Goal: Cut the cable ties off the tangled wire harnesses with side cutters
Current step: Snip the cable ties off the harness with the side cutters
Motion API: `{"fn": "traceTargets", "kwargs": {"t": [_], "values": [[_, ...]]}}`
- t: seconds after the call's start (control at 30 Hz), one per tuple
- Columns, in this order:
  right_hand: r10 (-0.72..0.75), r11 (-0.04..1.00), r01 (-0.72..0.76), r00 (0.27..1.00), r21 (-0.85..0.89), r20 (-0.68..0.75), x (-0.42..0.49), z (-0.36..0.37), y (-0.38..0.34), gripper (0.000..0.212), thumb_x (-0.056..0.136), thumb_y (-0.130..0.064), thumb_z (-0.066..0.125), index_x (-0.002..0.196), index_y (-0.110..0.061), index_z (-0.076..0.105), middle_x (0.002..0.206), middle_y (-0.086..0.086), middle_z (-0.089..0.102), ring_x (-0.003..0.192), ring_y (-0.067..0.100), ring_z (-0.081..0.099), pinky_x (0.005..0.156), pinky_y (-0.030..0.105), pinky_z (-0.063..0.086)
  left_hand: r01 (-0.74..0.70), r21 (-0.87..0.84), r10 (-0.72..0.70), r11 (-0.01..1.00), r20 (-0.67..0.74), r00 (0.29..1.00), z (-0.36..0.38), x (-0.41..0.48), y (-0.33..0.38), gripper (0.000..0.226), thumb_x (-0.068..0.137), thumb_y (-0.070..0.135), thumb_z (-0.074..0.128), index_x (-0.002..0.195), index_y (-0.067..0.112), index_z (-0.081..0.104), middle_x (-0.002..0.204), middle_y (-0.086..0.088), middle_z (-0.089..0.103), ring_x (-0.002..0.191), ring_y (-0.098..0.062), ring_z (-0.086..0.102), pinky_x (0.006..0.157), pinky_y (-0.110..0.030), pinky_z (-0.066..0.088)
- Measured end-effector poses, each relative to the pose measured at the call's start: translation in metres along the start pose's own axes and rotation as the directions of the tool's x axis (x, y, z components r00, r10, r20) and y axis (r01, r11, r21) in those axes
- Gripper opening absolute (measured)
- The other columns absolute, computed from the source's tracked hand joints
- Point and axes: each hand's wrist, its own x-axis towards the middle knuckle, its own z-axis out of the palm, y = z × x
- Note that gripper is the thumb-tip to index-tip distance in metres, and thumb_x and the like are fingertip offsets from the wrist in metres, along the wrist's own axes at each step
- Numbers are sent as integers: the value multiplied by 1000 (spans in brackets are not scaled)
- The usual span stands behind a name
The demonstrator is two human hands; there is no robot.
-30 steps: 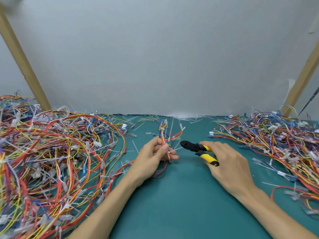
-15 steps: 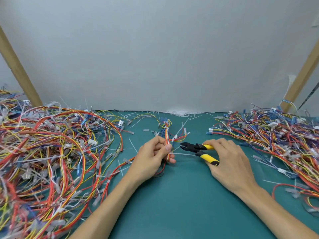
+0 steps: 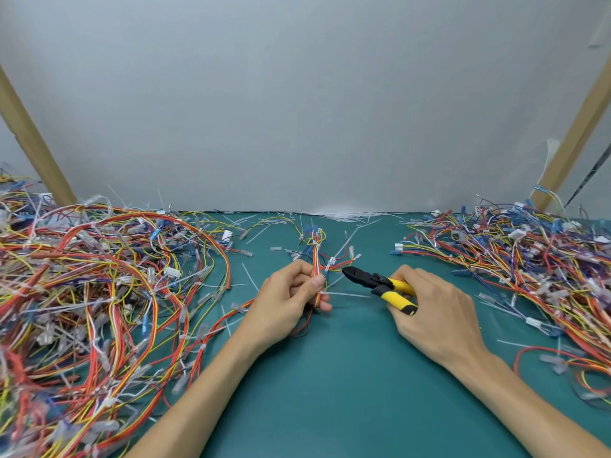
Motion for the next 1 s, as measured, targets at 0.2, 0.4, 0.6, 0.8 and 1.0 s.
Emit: {"fn": "traceTargets", "kwargs": {"t": [0.2,0.4,0.6,0.8,1.0], "values": [[5,1000,-5,999,1,41,0,0,1,17,82,-38,60,81,-29,45,67,-8,52,64,19,46,52,31,37,2,2,-2,1000,-1,1000,0,0,1,11,99,13,52,93,5,55,71,4,67,75,-21,73,78,-23,54],[7,1000,-7,999,11,52,0,-2,-1,18,82,-39,61,82,-29,46,70,-7,54,66,20,47,55,33,43,6,2,-6,1000,1,1000,1,1,1,11,99,14,52,92,7,55,71,4,68,74,-21,73,77,-23,54],[-17,999,16,999,30,42,-2,-3,-1,19,80,-41,63,82,-32,46,70,-9,51,64,16,45,53,31,37,5,-9,-5,1000,8,1000,0,0,2,12,98,13,52,93,4,55,72,2,67,73,-21,72,76,-23,53],[30,992,-32,999,119,21,0,0,0,21,78,-38,69,77,-29,49,65,-10,49,62,18,47,54,34,39,11,-23,-11,1000,12,1000,0,0,3,11,98,13,51,91,5,55,72,1,67,73,-21,71,76,-24,54],[-24,998,21,998,-51,-61,0,-1,-2,25,75,-42,67,79,-28,47,65,-9,46,62,19,46,50,30,33,14,-32,-14,999,11,1000,-1,0,2,11,99,13,51,93,4,55,74,1,67,74,-21,71,80,-27,55]]}}
